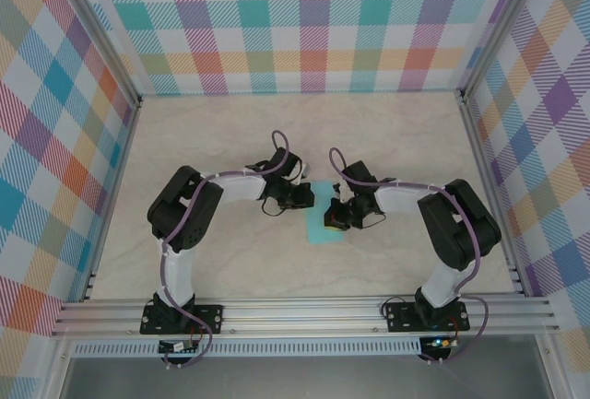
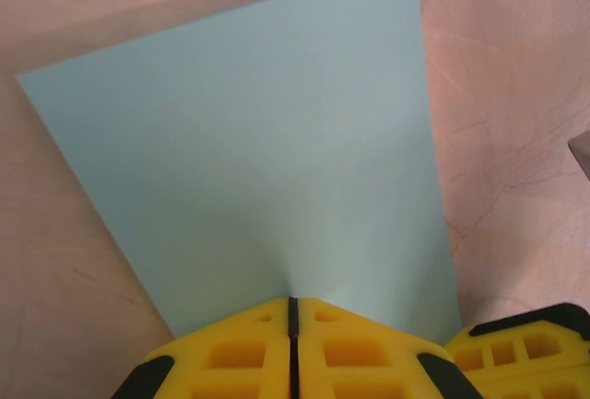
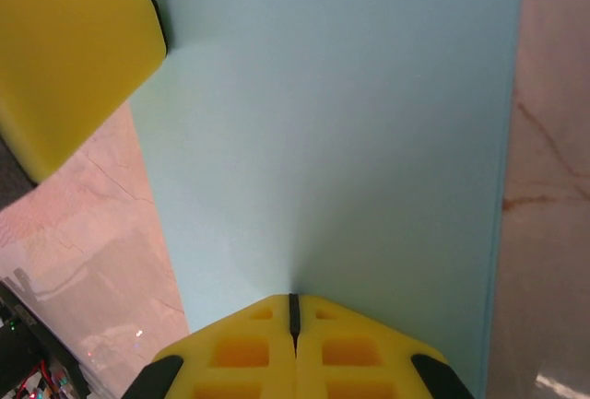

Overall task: Fold a paper plane with a square sheet of paper (fold left side to right side)
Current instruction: First fold the square sheet of paper in half at the center of the table.

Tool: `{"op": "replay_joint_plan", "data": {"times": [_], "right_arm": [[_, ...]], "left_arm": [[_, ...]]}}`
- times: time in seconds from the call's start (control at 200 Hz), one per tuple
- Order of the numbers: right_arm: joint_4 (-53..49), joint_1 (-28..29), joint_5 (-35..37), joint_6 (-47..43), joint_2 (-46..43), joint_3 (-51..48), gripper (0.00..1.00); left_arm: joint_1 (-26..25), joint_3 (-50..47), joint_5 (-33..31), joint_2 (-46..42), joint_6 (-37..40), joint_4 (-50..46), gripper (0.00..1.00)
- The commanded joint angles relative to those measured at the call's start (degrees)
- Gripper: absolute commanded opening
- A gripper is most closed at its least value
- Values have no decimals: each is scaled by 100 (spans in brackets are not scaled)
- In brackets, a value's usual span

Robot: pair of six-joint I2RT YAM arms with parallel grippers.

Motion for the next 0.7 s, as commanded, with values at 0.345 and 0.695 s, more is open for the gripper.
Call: {"op": "replay_joint_plan", "data": {"times": [0.345, 0.695], "right_arm": [[-549, 31, 487, -47, -25, -397, 0], [122, 33, -146, 111, -360, -500, 2]], "left_arm": [[990, 1153, -823, 778, 271, -301, 9], [1191, 1424, -568, 525, 425, -420, 11]]}}
